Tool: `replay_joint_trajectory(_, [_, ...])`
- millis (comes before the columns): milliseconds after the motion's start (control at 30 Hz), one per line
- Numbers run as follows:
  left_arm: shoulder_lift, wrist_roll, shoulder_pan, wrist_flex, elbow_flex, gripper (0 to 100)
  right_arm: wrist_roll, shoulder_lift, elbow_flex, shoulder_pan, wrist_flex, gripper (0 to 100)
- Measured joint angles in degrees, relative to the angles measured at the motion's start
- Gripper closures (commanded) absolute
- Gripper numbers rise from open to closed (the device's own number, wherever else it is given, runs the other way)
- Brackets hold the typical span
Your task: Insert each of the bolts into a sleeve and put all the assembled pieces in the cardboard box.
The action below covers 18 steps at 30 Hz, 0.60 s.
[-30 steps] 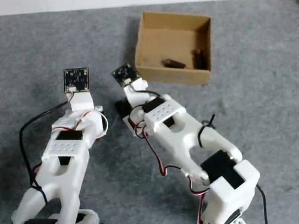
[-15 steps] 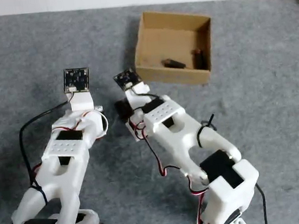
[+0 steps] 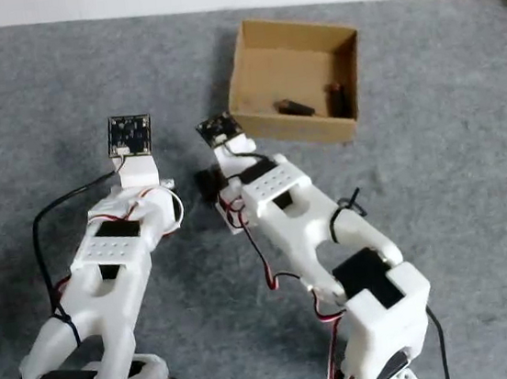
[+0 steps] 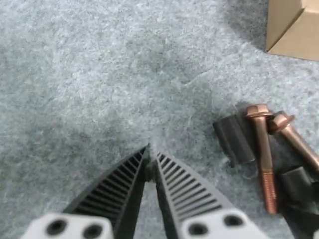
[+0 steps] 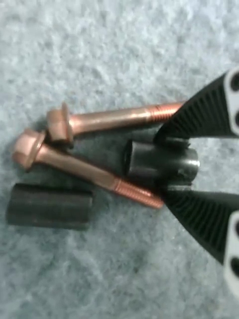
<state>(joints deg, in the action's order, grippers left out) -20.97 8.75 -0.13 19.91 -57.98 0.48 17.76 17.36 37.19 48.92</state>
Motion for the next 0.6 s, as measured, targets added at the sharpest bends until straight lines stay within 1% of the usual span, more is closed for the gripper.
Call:
replay_joint_trajectory(200, [0.3,0.0,0.2,0.0,0.8,99,0.0,-8.9,2.4,0.5,5.5,99.3])
replay_joint_trajectory(333, [4.2,0.0,2.3,0.0,3.7,98,3.0,-22.5,8.3,0.2,7.6,99.3])
replay_joint_trajectory(400, [8.6,0.0,3.8,0.0,6.9,94,4.9,-30.2,11.9,-1.2,9.1,99.3])
replay_joint_trajectory(500, [16.5,0.0,6.3,0.5,12.8,84,7.6,-42.5,17.5,-6.4,12.3,99.3])
replay_joint_trajectory(600, [21.0,1.1,10.0,5.5,18.5,80,10.5,-54.7,24.4,-14.6,13.9,99.3])
